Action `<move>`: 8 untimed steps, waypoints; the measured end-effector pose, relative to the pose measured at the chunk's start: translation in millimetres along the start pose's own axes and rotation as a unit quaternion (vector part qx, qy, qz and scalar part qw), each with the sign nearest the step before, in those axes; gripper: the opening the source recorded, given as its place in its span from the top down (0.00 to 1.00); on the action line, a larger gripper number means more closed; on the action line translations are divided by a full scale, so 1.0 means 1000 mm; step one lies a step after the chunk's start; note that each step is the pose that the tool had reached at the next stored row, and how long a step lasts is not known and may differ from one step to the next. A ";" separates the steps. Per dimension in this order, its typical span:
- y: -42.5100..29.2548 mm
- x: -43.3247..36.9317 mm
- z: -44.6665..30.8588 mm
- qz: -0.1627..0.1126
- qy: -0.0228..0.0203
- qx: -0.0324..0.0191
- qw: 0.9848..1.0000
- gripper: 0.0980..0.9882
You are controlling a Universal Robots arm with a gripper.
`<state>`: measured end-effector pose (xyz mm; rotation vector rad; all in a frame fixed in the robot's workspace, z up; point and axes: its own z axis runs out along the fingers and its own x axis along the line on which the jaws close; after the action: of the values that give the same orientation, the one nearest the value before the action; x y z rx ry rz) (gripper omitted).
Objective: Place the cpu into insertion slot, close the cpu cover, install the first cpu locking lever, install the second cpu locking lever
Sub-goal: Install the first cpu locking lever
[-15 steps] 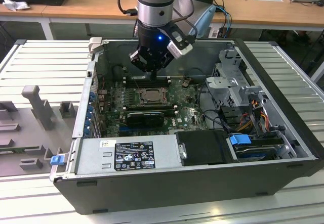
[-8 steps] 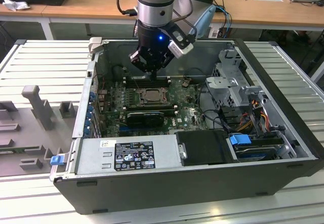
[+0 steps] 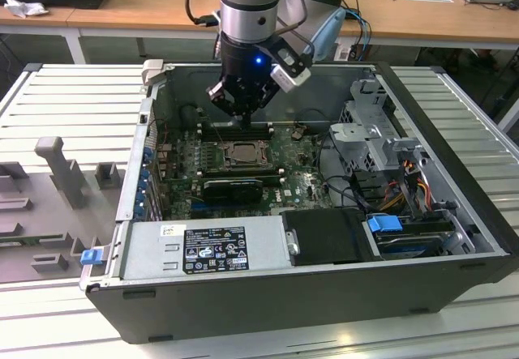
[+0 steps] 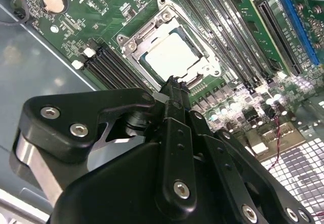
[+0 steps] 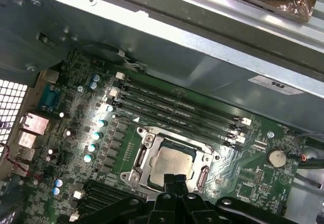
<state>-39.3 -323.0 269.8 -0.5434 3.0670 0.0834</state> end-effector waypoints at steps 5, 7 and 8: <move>0.0006 0.0015 -0.0003 -0.026 0.001 -0.001 1.000 0.99; 0.0020 0.0056 -0.0004 -0.029 0.001 -0.001 1.000 0.99; 0.0027 0.0074 -0.0005 -0.029 0.001 -0.001 1.000 0.99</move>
<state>-47.2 -323.0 270.1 -0.6335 3.0508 0.0847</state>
